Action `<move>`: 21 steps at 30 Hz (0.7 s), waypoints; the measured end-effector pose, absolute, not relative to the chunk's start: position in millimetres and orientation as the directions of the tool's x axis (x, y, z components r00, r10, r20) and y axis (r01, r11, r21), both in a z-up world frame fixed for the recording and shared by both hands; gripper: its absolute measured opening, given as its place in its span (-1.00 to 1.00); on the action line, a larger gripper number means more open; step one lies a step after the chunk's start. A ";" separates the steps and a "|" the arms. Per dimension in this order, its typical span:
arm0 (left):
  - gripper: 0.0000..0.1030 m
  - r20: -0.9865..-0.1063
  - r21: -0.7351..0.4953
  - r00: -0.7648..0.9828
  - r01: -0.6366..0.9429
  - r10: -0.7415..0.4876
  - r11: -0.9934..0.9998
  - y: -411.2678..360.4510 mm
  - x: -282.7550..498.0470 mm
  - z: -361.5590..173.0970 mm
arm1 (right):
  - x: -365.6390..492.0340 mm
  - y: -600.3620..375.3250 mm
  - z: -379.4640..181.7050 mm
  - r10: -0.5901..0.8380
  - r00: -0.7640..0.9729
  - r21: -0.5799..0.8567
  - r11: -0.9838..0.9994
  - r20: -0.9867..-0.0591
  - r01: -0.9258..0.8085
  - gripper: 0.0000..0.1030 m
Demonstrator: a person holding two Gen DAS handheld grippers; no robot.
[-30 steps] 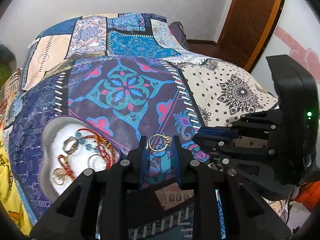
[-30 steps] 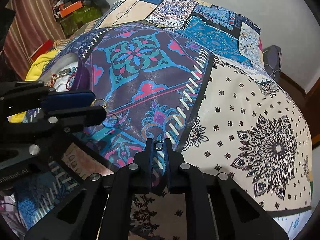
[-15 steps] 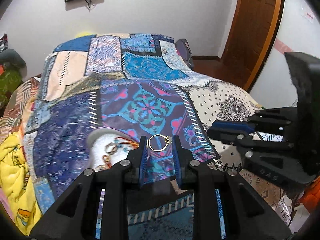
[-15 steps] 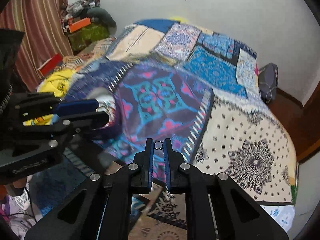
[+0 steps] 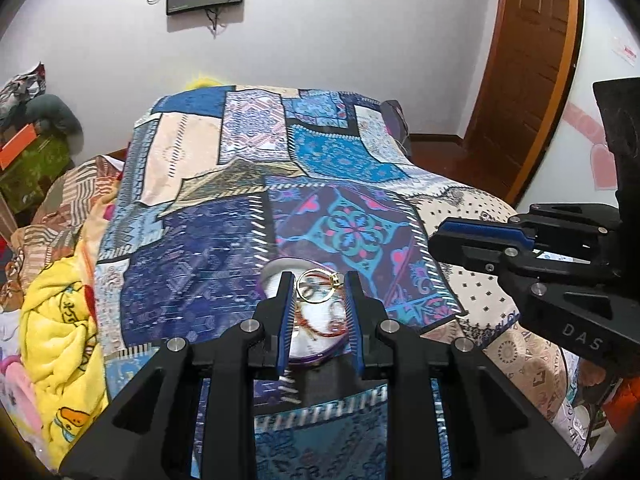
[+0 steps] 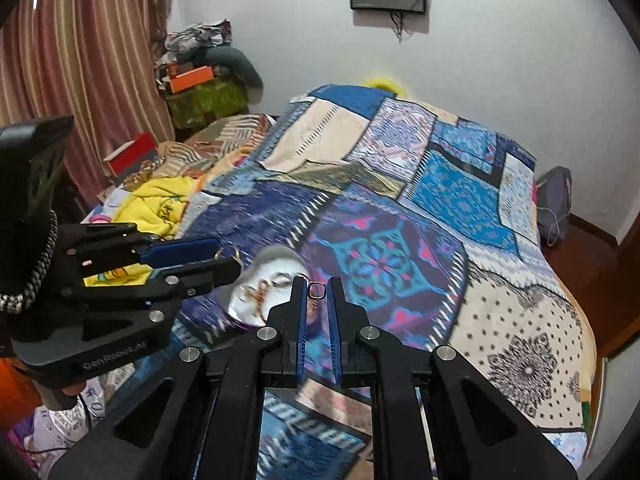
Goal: Organize jewelry
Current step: 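Carry both rings over the heart box and lower them inside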
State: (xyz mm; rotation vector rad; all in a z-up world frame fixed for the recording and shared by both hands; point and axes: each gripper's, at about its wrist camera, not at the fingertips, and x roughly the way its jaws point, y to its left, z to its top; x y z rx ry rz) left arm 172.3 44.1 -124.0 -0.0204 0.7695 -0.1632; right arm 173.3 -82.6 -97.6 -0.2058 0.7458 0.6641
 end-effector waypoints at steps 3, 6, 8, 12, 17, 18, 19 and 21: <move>-0.55 -0.691 -0.073 0.709 0.124 -0.140 0.990 53.5 171.5 -124.5 | 173.8 -71.6 -97.4 0.503 0.535 0.065 0.767 -0.679 -0.639 -0.83; -0.55 -0.696 -0.078 0.705 0.112 -0.135 0.991 62.0 171.6 -128.2 | 176.0 -65.6 -99.7 0.513 0.529 0.074 0.761 -0.676 -0.644 -0.83; -0.55 -0.703 -0.082 0.699 0.105 -0.133 0.991 66.5 173.5 -132.5 | 180.0 -61.4 -102.8 0.519 0.522 0.084 0.759 -0.677 -0.645 -0.83; -0.55 -0.721 -0.090 0.679 0.111 -0.141 0.990 69.5 178.4 -145.6 | 186.2 -55.3 -109.3 0.527 0.504 0.103 0.754 -0.685 -0.648 -0.83; -0.55 -0.744 -0.094 0.651 0.126 -0.154 0.988 68.2 182.8 -162.8 | 196.4 -49.8 -125.5 0.531 0.462 0.137 0.749 -0.710 -0.648 -0.83; -0.55 -0.748 -0.092 0.646 0.128 -0.154 0.987 67.8 183.7 -166.0 | 198.9 -48.5 -129.9 0.534 0.450 0.149 0.747 -0.716 -0.649 -0.83; -0.55 -0.751 -0.089 0.643 0.128 -0.151 0.988 67.4 185.0 -168.6 | 199.7 -47.2 -132.3 0.536 0.441 0.156 0.744 -0.720 -0.649 -0.83; -0.55 -0.755 -0.085 0.638 0.128 -0.148 0.988 67.2 188.4 -173.2 | 201.7 -44.3 -138.9 0.534 0.428 0.160 0.741 -0.729 -0.652 -0.83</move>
